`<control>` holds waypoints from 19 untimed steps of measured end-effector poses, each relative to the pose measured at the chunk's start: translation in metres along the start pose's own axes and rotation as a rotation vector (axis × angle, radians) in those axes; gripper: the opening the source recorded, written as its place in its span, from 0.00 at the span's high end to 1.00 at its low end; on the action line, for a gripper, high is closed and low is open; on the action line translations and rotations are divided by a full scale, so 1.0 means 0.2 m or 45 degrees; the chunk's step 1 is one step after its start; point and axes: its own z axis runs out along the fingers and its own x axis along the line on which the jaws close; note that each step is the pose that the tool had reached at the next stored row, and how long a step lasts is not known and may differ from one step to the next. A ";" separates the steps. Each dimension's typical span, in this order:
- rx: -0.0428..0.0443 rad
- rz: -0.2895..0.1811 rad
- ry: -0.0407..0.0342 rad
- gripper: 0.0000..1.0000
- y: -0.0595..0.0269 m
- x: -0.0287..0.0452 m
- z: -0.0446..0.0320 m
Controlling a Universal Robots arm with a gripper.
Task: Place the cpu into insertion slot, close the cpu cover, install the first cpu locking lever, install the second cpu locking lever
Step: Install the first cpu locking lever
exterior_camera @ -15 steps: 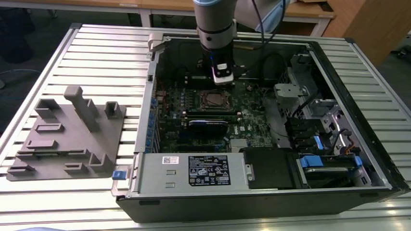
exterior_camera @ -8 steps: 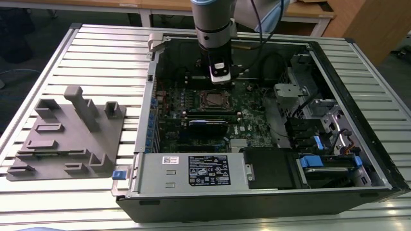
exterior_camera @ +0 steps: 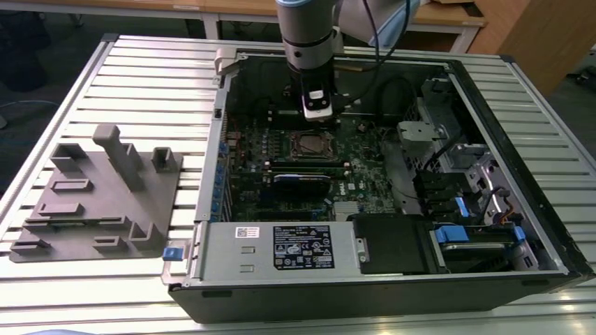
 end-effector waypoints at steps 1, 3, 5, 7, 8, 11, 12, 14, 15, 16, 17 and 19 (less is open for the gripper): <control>0.000 0.000 -0.0001 0.89 0.000 0.000 0.000; 0.000 0.001 -0.0004 0.89 0.000 0.001 0.003; 0.000 0.001 -0.0004 0.89 -0.002 0.001 0.007; 0.000 0.001 -0.0004 0.89 -0.003 0.001 0.011; 0.000 0.001 -0.0003 0.89 -0.004 0.001 0.012; 0.000 0.001 -0.0004 0.89 -0.006 0.000 0.013; 0.000 0.001 -0.0003 0.89 -0.007 -0.001 0.013; 0.000 0.001 -0.0004 0.89 -0.012 -0.003 0.012; 0.000 0.001 -0.0006 0.89 -0.013 -0.004 0.012; 0.001 0.001 -0.0012 0.89 -0.013 -0.004 0.012; 0.002 0.000 -0.0014 0.89 -0.013 -0.004 0.012; 0.002 0.000 -0.0015 0.89 -0.013 -0.004 0.012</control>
